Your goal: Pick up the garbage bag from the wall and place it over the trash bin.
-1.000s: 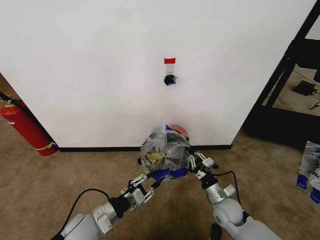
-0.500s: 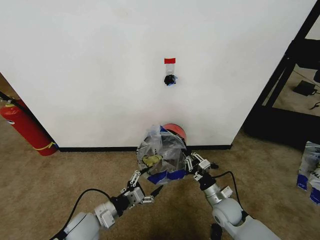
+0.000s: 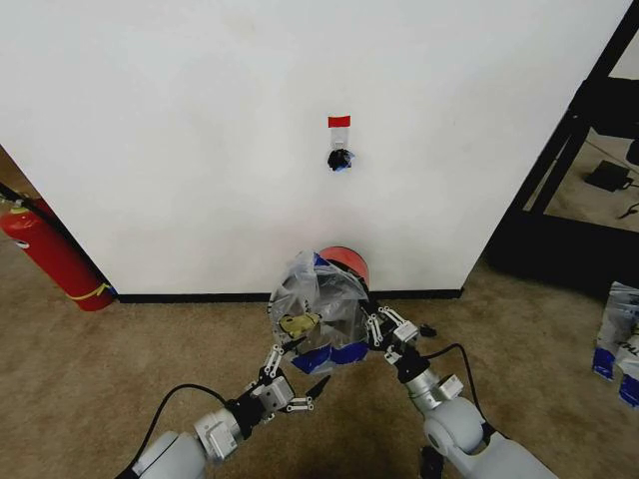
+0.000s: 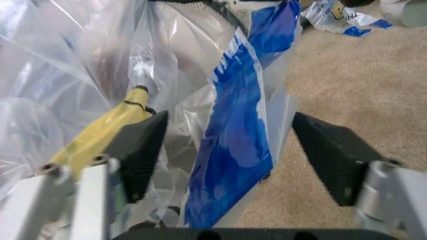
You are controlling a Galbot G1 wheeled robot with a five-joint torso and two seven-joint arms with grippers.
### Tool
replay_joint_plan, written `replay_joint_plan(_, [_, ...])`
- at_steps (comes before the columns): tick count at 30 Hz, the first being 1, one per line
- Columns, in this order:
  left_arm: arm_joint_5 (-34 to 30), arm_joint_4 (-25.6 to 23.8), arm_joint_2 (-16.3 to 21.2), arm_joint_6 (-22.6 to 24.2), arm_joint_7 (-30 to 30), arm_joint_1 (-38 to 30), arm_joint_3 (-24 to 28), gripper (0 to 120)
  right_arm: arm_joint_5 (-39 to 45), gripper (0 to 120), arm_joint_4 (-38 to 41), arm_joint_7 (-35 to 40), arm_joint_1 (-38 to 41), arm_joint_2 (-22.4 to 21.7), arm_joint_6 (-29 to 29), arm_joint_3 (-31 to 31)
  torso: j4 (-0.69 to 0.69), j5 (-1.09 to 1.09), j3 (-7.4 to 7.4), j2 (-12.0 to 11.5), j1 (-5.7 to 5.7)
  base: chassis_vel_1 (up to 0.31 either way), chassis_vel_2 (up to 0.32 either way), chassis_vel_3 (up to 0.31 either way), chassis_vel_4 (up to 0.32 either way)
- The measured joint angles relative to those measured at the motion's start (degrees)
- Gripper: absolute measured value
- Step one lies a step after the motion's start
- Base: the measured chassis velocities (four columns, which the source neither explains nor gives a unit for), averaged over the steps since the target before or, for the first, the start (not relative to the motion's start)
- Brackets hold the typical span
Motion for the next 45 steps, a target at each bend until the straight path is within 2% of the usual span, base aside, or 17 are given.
replay_joint_plan(13, [0.09,-0.11,-0.08,1.28,-0.24,0.45,0.02,24,0.01,1,0.41,-0.26,-0.51,-0.01,0.20,0.01,0.00,0.00,0.00,0.00,0.00,0.000,0.000,0.000,0.000])
replay_joint_plan(17, [-0.14,-0.49,0.07,0.55,-0.28,0.70,0.12,7,0.73,1,0.18,-0.03,-0.22,-0.01,0.19,-0.04,0.00,0.00,0.00,0.00,0.00,0.000,0.000,0.000,0.000])
replay_joint_plan(20, [-0.16,-0.55,0.10,-0.36,-0.27,0.76,0.33,0,1.86,1,0.12,0.51,0.02,0.01,-0.14,-0.30,0.00,0.00,0.00,0.00,0.00,0.000,0.000,0.000,0.000])
replay_joint_plan(26, [0.29,0.27,0.18,-5.03,1.25,1.05,0.19,0,7.80,1,1.10,2.99,0.12,-0.02,-2.48,-1.59,0.00,0.00,0.00,0.00,0.00,0.000,0.000,0.000,0.000])
replay_joint_plan(30, [3.11,2.45,-0.23,-10.71,1.69,0.93,-0.60,0,17.70,1,4.40,7.06,-0.03,-0.27,-6.36,-3.51,0.00,0.00,0.00,0.00,0.00,0.000,0.000,0.000,0.000])
replay_joint_plan(36, [6.04,5.10,-0.92,-15.12,1.65,0.02,-1.12,0,29.42,1,9.73,9.47,-0.20,-0.85,-10.96,-4.23,0.01,-0.01,0.00,0.00,0.00,0.000,0.000,0.000,0.000])
replay_joint_plan(45, [12.49,8.85,-1.96,-19.83,-0.29,-1.32,-2.43,0,35.22,1,14.03,13.24,-1.00,-1.05,-14.54,-4.56,0.00,-0.01,0.00,0.00,0.00,0.000,0.000,0.000,0.000])
